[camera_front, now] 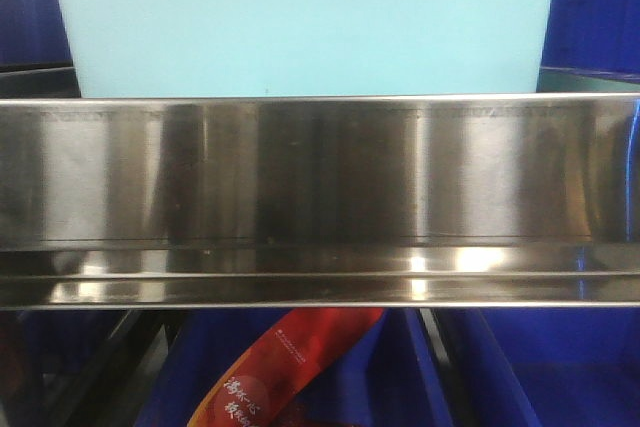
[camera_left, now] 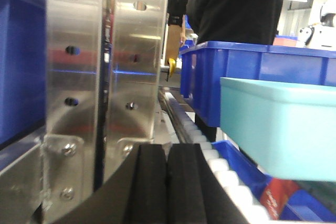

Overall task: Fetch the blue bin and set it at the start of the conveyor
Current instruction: 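Move both grippers down to the rims of the light-teal bin on the shelf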

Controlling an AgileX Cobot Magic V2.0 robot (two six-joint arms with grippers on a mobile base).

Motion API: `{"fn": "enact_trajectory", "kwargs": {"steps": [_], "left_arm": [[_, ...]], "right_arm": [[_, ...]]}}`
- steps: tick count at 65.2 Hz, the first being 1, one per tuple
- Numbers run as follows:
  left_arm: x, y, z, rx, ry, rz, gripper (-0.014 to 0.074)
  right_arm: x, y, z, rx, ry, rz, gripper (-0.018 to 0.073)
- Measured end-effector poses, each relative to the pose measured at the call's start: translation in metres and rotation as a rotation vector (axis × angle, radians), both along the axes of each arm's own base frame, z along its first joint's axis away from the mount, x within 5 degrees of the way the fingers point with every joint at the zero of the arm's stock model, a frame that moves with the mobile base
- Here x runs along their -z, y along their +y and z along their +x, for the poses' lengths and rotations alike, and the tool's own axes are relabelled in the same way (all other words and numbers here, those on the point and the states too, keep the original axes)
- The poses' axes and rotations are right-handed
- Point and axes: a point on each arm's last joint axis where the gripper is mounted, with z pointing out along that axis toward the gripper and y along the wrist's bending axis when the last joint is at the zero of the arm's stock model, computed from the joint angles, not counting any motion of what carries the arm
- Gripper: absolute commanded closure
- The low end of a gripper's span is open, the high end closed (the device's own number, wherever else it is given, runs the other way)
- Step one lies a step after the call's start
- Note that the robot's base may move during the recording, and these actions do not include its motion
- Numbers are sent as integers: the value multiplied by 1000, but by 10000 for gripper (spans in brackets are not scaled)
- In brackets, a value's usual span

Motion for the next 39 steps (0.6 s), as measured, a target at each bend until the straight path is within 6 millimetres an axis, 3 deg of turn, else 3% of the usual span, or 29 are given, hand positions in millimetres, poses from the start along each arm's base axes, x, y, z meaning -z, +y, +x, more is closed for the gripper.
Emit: {"fn": "enact_trajectory", "kwargs": {"steps": [21, 30, 39], "left_arm": [[-61, -2, -16, 34, 91, 15, 707], [-85, -3, -4, 38, 157, 20, 707], [-111, -5, 21, 45, 265, 25, 707]], "right_arm": [[-75, 2, -21, 2, 50, 6, 724], [-100, 1, -12, -1, 101, 18, 724], [-130, 1, 6, -22, 169, 67, 724]]}}
